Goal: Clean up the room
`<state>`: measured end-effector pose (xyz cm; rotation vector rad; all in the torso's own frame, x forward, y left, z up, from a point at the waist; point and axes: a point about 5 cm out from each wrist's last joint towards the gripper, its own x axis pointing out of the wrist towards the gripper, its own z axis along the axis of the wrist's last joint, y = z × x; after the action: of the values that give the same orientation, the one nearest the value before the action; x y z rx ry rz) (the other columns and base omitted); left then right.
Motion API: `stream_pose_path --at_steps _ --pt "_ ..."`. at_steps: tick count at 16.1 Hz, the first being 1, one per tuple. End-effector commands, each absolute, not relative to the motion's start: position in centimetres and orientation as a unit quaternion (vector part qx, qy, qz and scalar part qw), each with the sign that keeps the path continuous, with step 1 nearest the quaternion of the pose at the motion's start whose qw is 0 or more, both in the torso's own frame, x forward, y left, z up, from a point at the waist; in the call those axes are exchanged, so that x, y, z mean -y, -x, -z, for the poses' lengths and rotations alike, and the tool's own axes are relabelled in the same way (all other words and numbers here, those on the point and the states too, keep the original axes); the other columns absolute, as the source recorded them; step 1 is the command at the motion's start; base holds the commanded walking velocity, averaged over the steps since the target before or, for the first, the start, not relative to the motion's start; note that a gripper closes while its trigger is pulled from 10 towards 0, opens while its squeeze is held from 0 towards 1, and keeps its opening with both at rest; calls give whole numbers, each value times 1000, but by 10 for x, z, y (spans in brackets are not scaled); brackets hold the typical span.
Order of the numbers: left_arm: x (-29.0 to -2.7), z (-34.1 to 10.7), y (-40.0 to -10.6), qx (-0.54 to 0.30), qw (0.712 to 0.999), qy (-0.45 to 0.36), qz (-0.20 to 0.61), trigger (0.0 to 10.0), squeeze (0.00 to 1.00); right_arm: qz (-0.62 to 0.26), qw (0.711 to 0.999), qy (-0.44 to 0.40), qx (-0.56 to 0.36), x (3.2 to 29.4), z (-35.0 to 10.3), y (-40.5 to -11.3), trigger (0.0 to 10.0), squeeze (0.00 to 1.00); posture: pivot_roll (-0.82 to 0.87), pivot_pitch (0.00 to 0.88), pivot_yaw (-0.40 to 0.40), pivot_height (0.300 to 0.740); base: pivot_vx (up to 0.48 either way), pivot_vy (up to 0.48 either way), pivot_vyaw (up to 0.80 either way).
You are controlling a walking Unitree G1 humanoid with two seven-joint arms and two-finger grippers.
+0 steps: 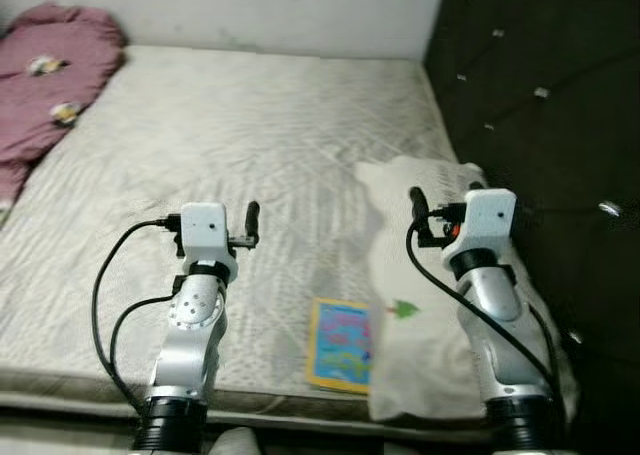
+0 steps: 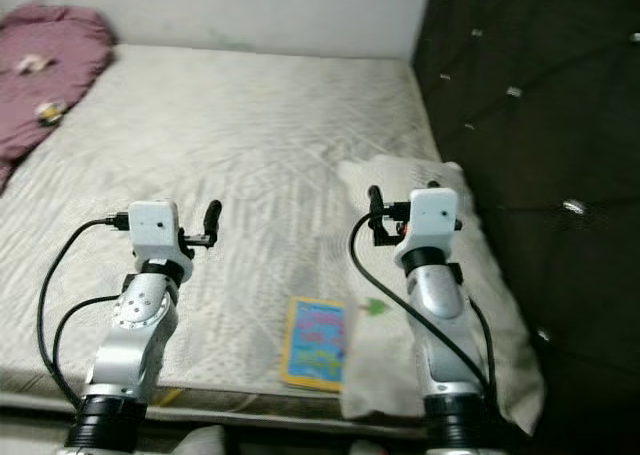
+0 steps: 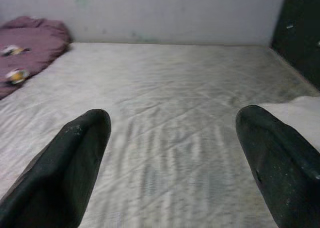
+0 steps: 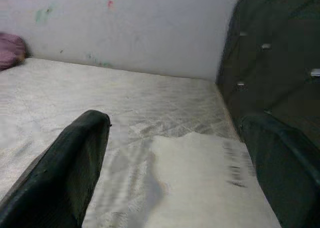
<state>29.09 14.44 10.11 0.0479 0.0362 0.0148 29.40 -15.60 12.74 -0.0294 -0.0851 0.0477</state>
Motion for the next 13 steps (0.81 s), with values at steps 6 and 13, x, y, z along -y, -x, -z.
stream_pose_path --at_steps 6,13 --pt "-145 -100 -291 -27 999 -34 -8 10000 0 -24 999 26 40 156 -128 -298 10000 0 -19 0 -18 740 0 480 -473" --pt "-147 -99 -290 -31 999 -28 -18 10000 0 -30 999 35 29 153 -120 -295 10000 0 -14 0 -21 740 0 480 -76"
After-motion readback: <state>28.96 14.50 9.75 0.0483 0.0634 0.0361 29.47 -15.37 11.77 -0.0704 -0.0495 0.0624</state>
